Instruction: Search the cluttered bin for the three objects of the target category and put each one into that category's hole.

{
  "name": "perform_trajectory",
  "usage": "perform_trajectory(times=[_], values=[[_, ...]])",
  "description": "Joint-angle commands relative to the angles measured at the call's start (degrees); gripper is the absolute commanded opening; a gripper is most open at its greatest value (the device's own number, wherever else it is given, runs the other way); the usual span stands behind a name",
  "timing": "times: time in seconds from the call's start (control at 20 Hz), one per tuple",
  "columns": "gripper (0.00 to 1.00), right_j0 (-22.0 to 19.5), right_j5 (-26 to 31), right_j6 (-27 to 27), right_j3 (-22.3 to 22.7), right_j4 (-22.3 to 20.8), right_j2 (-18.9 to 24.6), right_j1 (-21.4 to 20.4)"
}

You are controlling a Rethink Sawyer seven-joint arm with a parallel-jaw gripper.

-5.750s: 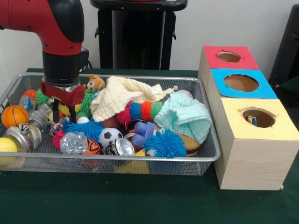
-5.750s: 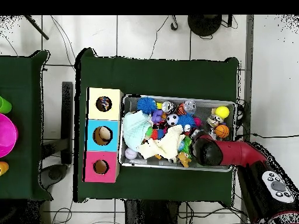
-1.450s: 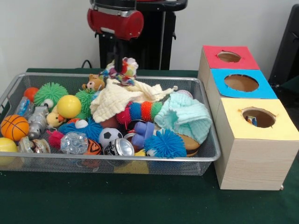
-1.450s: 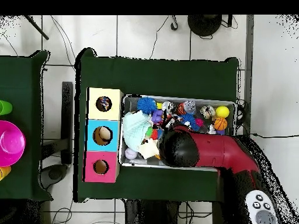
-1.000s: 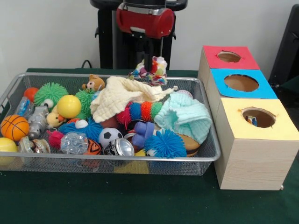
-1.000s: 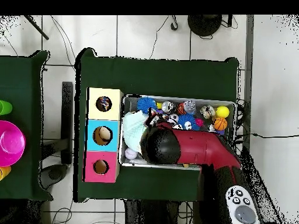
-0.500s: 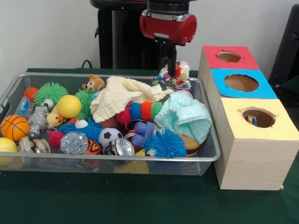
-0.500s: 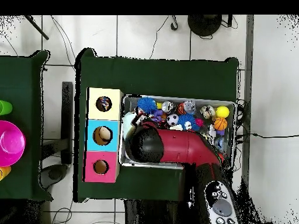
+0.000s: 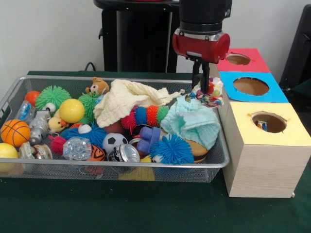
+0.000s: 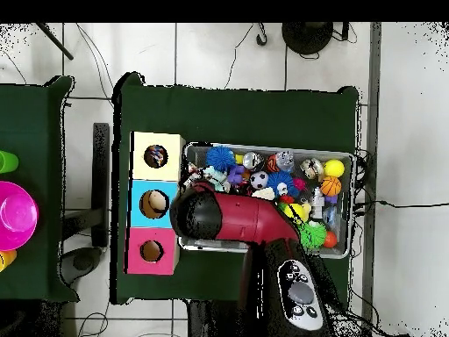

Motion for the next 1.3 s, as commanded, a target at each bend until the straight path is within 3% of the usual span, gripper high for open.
perform_trajectory(times=[0.05, 0.6, 1.0, 1.3], values=[[0.0, 0.33, -4.48, 14.32, 0.96, 5.97, -1.81, 2.81], [0.0, 4.9, -9.87, 16.14, 4.58, 13.95, -2.18, 2.51], [0.0, 9.68, -8.49, 16.31, 5.74, 20.12, -3.57, 0.76], [0.0, 14.3, -9.25, 16.72, 4.99, 24.06, -5.32, 2.73]])
